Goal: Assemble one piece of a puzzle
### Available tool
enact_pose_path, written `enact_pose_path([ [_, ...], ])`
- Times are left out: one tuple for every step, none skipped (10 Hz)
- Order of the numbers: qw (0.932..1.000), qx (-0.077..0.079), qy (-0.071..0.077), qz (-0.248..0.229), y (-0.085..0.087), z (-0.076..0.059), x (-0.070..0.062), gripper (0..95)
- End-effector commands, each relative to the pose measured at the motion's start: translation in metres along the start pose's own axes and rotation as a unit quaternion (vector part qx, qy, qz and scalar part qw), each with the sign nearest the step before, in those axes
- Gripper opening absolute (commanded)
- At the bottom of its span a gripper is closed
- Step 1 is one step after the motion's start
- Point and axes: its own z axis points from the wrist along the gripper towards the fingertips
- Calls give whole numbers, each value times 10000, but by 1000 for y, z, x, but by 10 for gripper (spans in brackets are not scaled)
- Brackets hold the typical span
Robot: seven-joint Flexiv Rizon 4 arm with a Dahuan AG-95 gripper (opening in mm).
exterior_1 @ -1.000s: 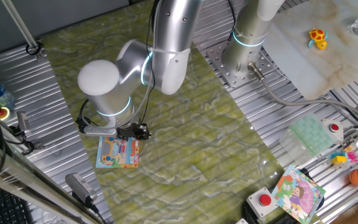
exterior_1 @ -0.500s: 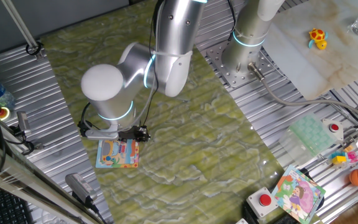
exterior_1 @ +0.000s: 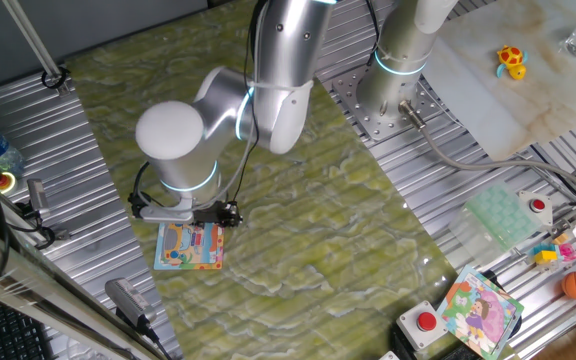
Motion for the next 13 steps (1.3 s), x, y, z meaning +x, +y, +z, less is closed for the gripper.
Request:
enact_pose_path([
  [9999, -100, -24, 8, 1, -2, 0, 570],
  [9999, -162, 18, 29, 1, -7, 1, 570],
  [9998, -215, 29, 30, 2, -11, 1, 570],
  [9997, -242, 12, 49, 3, -12, 2, 570],
  [9997, -250, 13, 61, 3, -14, 2, 570],
  [9997, -217, 36, 83, 2, -14, 2, 570],
  [9998, -191, 39, 67, 1, -14, 3, 570],
  [9999, -149, 44, 26, -2, -15, 5, 570],
  [9999, -136, 28, -14, -6, -15, 7, 570],
  [9999, -132, 11, -36, -11, -13, 10, 570],
  [9999, -135, 3, -5, -13, -13, 11, 570],
  [9999, -136, 2, 24, -15, -13, 12, 570],
  [9999, -131, 0, 31, -15, -11, 12, 570],
])
